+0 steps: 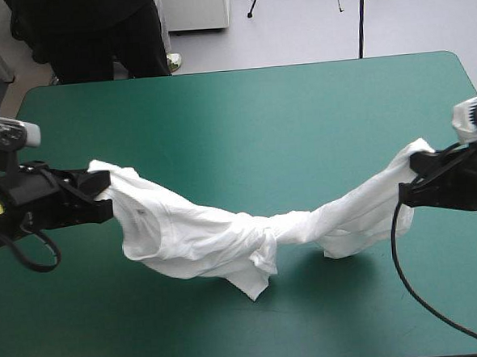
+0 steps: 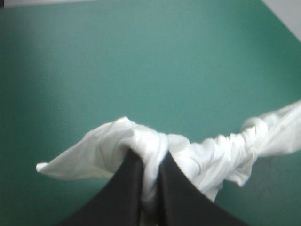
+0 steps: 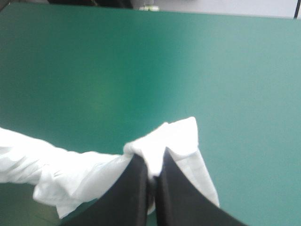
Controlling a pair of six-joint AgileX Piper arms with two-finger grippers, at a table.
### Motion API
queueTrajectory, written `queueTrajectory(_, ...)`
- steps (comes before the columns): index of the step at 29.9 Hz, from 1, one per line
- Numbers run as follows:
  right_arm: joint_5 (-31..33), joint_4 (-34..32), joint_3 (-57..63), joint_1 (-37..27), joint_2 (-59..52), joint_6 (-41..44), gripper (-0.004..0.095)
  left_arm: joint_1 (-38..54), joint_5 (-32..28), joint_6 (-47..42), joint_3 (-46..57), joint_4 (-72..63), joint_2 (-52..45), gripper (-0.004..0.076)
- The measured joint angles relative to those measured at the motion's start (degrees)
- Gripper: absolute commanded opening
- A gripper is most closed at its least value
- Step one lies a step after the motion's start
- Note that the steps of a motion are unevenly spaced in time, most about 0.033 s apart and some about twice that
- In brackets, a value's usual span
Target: Fold the cloth
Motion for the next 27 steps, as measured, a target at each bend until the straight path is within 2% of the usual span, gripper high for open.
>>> queueTrajectory(8,-6.0,0.5,9.1,0.0,8.3,-1.0,-0.0017,0.0,-1.0,0.1,8.1,1.4,7.9,-0.0009)
queueTrajectory(10,-8.6,0.2,9.3,0.1,11.9,-1.2,-0.0017,0.0,-3.3,0.2,8.3,2.2,11.4,-0.0009)
queueTrajectory(19,-21.1,-3.4,9.3,0.1,29.6,-1.3,-0.0017,-0.2,-20.2,-1.8,8.6,12.7,26.1,-0.0009)
queueTrajectory(27,-29.1,-4.6,9.3,0.1,39.4,-1.4,-0.0017,-0.2,-30.4,-2.9,8.6,15.1,36.1,-0.0009)
